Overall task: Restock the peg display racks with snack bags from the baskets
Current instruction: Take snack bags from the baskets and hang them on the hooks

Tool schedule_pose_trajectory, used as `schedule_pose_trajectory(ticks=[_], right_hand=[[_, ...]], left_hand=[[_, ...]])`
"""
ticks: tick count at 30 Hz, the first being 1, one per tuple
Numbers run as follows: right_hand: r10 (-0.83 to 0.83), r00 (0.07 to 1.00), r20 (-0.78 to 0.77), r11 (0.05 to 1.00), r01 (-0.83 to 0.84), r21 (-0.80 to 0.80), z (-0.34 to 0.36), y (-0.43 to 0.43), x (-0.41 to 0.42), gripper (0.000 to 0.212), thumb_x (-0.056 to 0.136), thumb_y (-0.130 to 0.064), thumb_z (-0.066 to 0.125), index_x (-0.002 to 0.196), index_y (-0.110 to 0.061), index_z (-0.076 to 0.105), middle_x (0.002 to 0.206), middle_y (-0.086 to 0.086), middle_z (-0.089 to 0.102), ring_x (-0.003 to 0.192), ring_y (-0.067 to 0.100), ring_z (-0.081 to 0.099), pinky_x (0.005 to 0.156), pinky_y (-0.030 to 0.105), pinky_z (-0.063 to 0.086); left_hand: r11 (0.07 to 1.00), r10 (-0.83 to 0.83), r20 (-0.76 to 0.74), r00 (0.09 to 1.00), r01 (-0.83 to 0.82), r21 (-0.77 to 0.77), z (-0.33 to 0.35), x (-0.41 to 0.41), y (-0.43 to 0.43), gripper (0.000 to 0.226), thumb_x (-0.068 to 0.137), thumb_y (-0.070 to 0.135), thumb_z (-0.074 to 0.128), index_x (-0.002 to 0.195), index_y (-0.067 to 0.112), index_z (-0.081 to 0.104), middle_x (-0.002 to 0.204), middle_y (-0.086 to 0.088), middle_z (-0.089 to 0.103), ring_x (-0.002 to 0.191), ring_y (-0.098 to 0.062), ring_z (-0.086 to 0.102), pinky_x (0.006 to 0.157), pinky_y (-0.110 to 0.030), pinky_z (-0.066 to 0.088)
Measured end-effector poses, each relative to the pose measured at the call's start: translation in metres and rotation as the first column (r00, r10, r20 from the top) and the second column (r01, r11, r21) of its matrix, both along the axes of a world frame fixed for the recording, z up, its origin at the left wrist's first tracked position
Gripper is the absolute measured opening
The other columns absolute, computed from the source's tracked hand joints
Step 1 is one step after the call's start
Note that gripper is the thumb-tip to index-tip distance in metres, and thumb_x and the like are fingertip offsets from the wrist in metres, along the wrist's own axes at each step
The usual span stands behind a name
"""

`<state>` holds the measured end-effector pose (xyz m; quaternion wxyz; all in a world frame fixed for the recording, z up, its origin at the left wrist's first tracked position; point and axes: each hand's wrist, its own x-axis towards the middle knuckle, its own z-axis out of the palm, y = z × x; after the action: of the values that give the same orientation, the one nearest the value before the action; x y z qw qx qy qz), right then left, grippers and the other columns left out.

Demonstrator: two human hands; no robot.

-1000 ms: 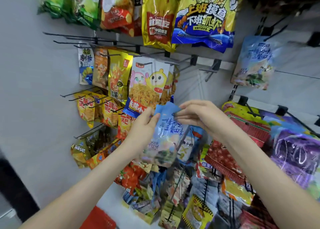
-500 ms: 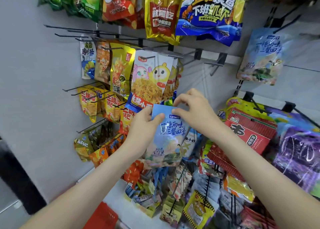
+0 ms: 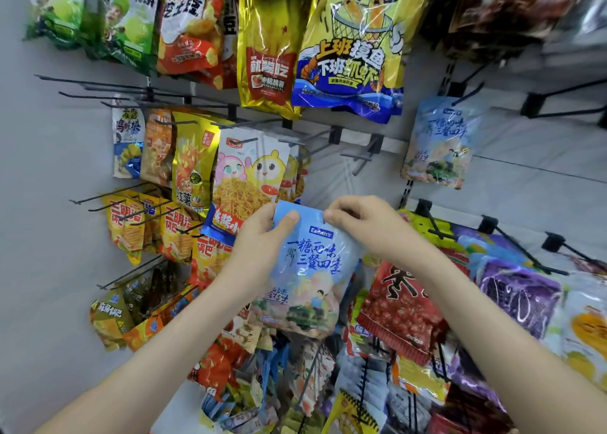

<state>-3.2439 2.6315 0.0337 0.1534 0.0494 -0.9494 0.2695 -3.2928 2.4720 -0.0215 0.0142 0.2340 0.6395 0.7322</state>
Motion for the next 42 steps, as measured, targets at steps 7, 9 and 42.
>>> schedule_pose_trajectory(ticks=[7,9,42], right_hand=[[-0.056,0.99,-0.131,0.995,0.045,-0.086,0.027,0.036,0.028,0.017,0.09,-0.024,0.063,0.074,-0.023,0.065,0.069,-0.006,0.064,0.065,0.005,0.053,0.067,0.033,0.043],[-0.097,0.976,-0.194,0.989,0.072,-0.128,0.035,0.047,0.034,0.012,0.088,-0.02,0.065,0.077,-0.018,0.067,0.076,0.0,0.069,0.07,0.007,0.057,0.073,0.037,0.048],[-0.466,0.54,-0.701,0.803,0.591,-0.079,0.111,0.192,-0.054,0.011,0.091,-0.015,0.059,0.101,-0.02,0.057,0.1,-0.003,0.06,0.104,0.021,0.045,0.082,0.035,0.022]], left_hand=[[0.999,0.018,-0.156,0.988,-0.011,0.045,0.031,0.009,0.045,0.033,0.081,0.045,0.061,0.088,0.012,0.056,0.093,-0.029,0.057,0.087,-0.046,0.059,0.077,-0.063,0.05],[0.998,0.028,-0.188,0.982,-0.018,0.055,0.044,0.013,0.061,0.024,0.082,0.042,0.059,0.078,0.019,0.053,0.087,-0.027,0.056,0.081,-0.043,0.059,0.073,-0.06,0.048],[0.883,0.222,-0.77,0.598,-0.459,-0.102,0.125,-0.049,0.24,0.065,0.093,0.011,0.056,0.149,0.009,0.021,0.153,-0.014,0.024,0.139,-0.028,0.024,0.112,-0.033,0.027]])
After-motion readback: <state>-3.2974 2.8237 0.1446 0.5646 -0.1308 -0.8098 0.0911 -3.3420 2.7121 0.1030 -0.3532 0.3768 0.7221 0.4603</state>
